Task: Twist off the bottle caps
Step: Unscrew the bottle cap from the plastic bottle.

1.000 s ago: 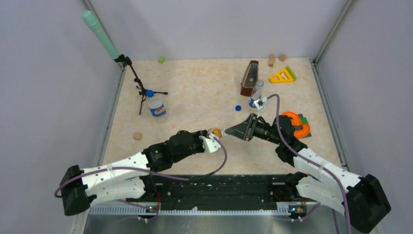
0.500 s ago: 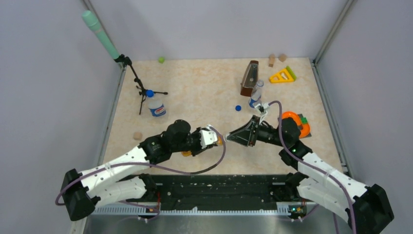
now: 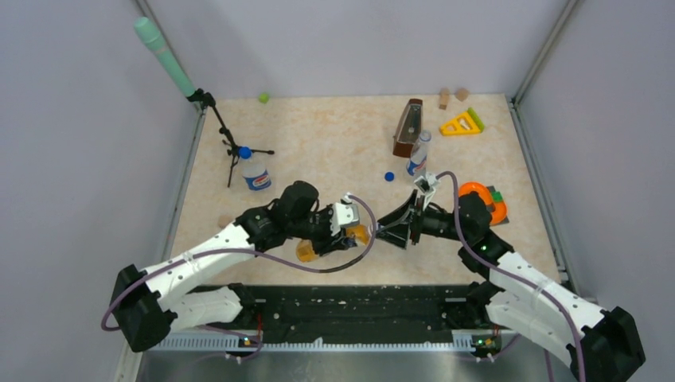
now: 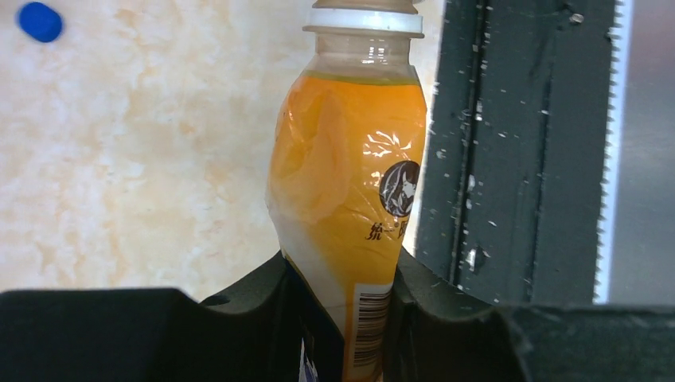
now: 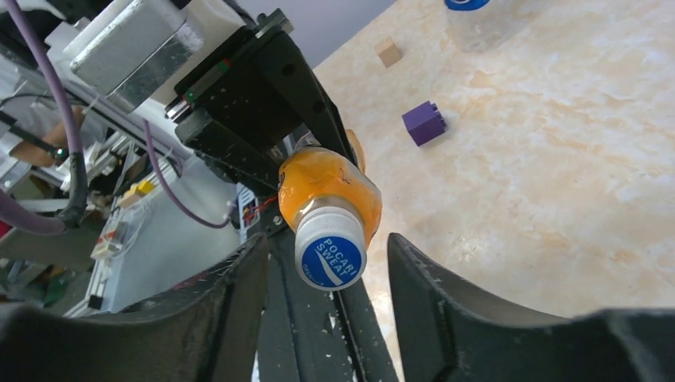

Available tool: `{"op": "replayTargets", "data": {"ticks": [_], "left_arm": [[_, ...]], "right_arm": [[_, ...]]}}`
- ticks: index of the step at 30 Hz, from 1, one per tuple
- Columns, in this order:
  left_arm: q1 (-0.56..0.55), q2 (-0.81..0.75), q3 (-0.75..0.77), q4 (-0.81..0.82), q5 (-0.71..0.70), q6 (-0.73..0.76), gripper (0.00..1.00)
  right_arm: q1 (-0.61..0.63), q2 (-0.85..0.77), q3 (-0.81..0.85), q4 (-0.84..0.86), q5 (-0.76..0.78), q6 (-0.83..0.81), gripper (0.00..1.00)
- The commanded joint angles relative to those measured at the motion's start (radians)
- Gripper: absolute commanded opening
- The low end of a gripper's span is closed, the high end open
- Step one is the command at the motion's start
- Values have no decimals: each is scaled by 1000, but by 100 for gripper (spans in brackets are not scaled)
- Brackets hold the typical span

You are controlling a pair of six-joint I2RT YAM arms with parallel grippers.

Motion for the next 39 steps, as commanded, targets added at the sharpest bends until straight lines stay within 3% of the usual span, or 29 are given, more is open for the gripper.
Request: {"op": "replayTargets", "data": {"ticks": [1, 10, 19, 39], "left_arm": [[-2, -59, -47, 132, -109, 3, 0], [-64, -194, -165, 247, -284, 69, 0], [-209, -180, -169, 294, -547, 133, 0], [-225, -178, -180, 317, -565, 162, 0]], "right_arm": [[11, -41, -8, 45, 103, 89, 58], [10, -66, -33, 128, 199, 263, 62], [10, 21, -35, 218, 128, 354, 61], [10, 43, -43, 196, 131, 326, 47]]}}
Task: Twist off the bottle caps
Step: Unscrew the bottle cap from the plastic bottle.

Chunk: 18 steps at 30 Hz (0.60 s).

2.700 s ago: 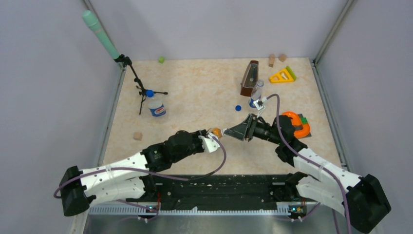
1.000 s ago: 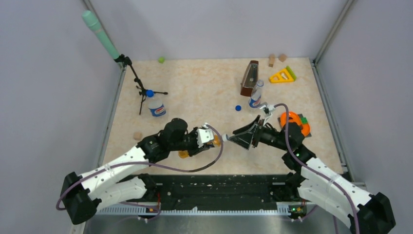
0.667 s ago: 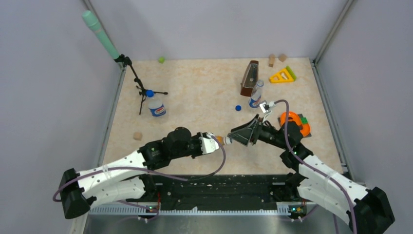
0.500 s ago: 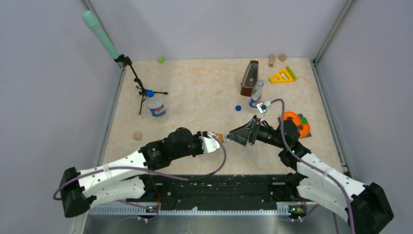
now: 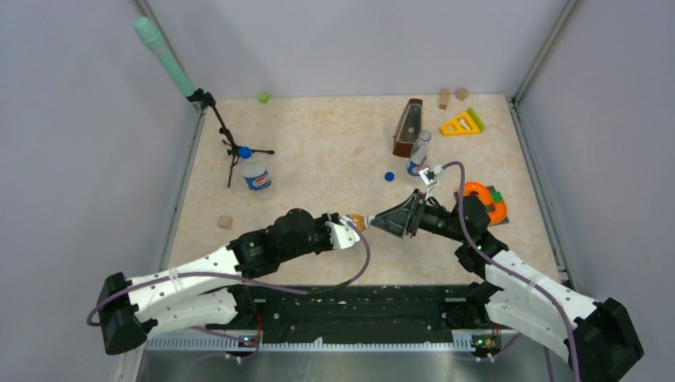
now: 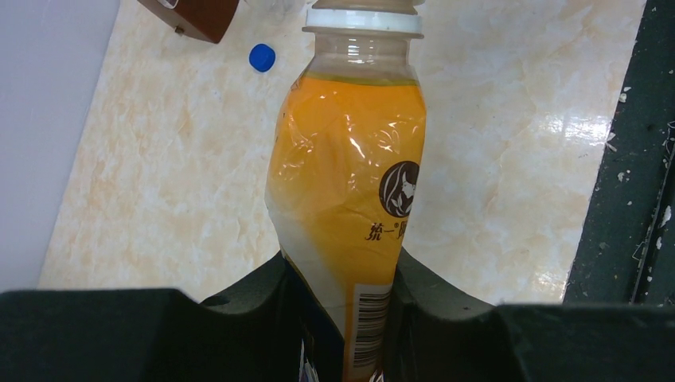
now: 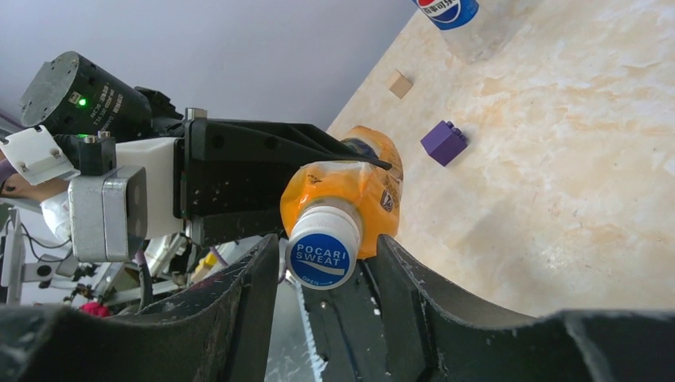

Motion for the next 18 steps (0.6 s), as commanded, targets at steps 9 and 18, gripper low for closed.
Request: {"op": "replayTargets", "data": {"ticks": [9, 18], "left_arm": [[-5, -6, -7, 48, -14, 13, 0], [-4, -7, 13, 20, 28, -106, 0]], "right_arm": [[11, 13, 1, 15, -21, -46, 12], [12, -26, 8, -78, -42, -160, 7]]}}
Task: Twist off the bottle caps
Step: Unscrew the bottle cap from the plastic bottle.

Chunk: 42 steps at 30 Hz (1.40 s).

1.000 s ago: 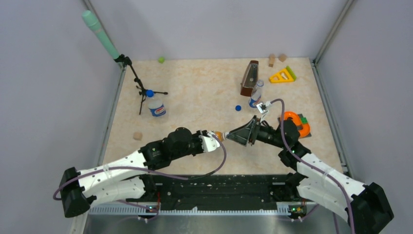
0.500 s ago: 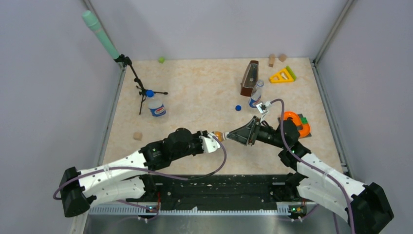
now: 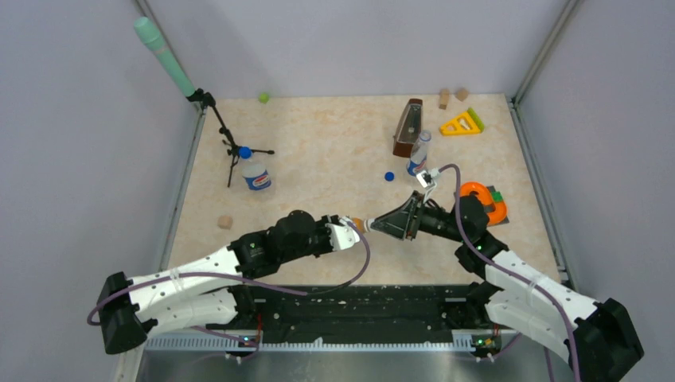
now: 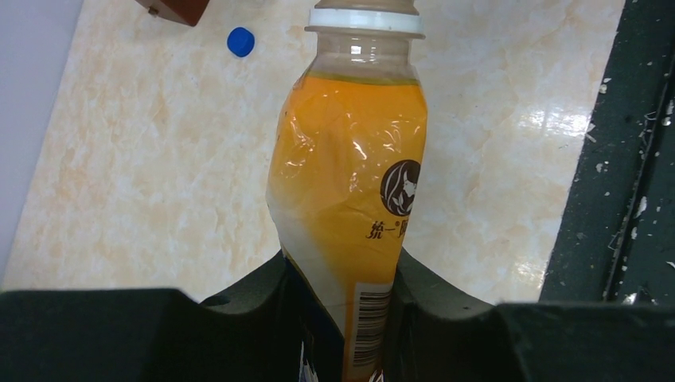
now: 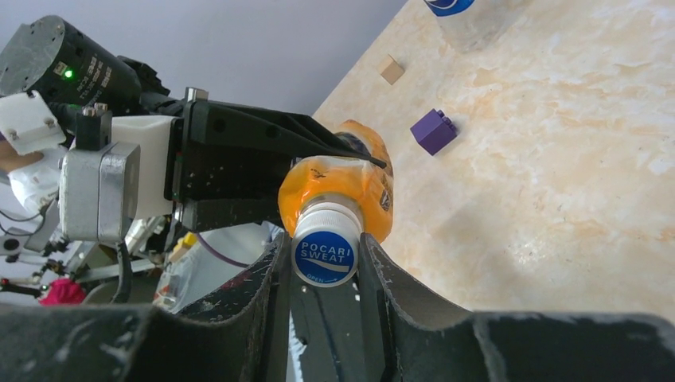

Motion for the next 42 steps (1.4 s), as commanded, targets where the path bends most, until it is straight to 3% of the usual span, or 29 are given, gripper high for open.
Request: {"op": "replayTargets", "data": {"ticks": [1, 15, 23, 27, 33, 42], "left_arm": [[1, -3, 35, 26, 44, -93, 0], [217, 45, 136, -92, 662, -179, 0], [263, 76, 174, -140, 973, -160, 0], [280, 134, 219, -238, 1123, -93, 2], [290, 192, 301, -426, 1236, 61, 0], [295, 192, 304, -450, 1313, 93, 0]], "right_arm": [[11, -37, 6, -53, -22, -94, 7], [26, -40, 8, -103, -81, -192, 4], [81, -29, 26, -104, -157, -271, 0], [141, -9, 40, -122, -171, -327, 0], [167, -5, 45, -151, -164, -372, 0], [176, -60, 38, -207, -141, -431, 0]]}}
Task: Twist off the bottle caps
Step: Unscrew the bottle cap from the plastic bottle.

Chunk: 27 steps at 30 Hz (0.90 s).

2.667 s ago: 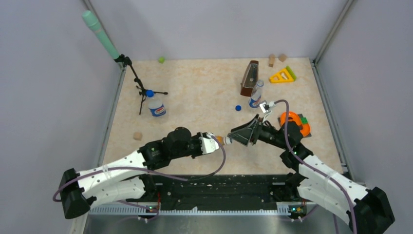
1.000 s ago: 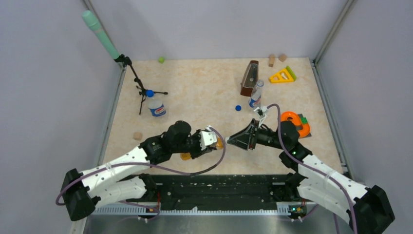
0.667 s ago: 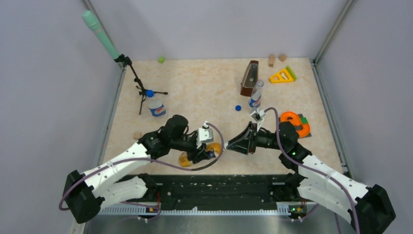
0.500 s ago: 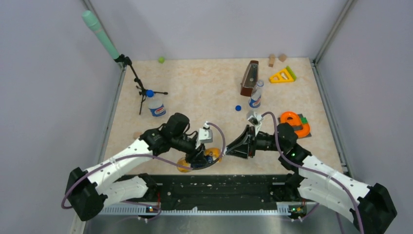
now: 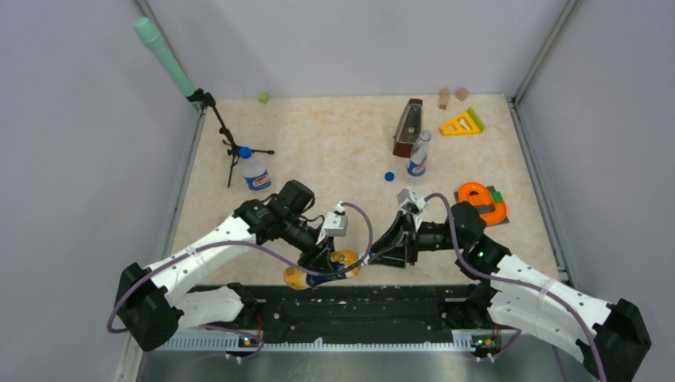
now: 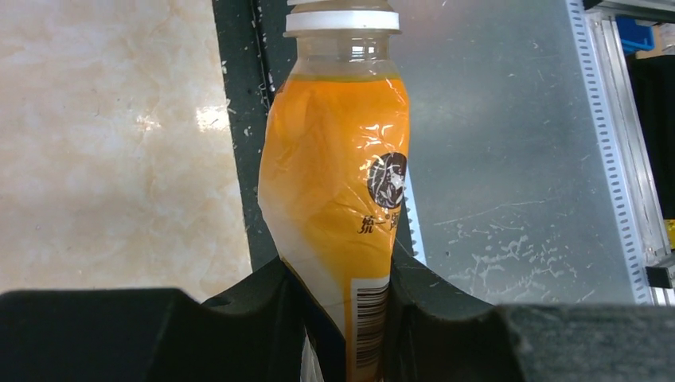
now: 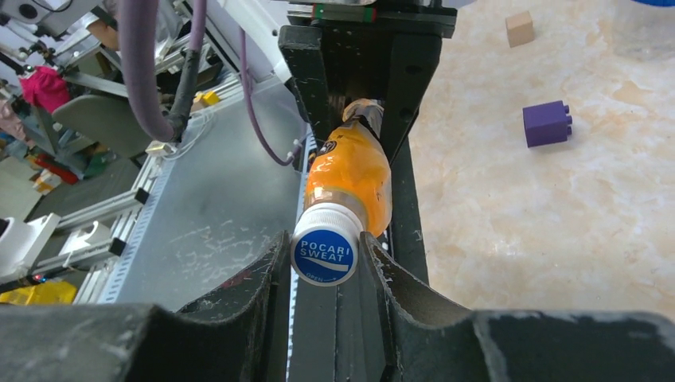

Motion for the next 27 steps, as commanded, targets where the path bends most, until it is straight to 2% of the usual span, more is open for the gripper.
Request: {"op": "replayTargets", "data": {"ticks": [1, 12, 18, 23, 26, 27], "left_arm": [[-15, -20, 83, 115, 263, 74, 0], [-14, -27, 102, 84, 351, 111, 0], [-14, -32, 82, 128, 282, 44, 0], [-14, -28, 65, 192, 167, -59, 0], [-14, -25, 62, 208, 159, -67, 0], [-14, -24, 62, 220, 157, -78, 0]], "right_arm": [[8, -19, -10, -78, 80, -79, 0], [8, -35, -29, -14, 24, -52, 0], [8, -36, -30, 1, 15, -46, 0], [8, -56, -27, -6, 61, -38, 0], [8, -50, -21, -37, 90, -41, 0], [8, -44, -16, -50, 96, -42, 4]]}}
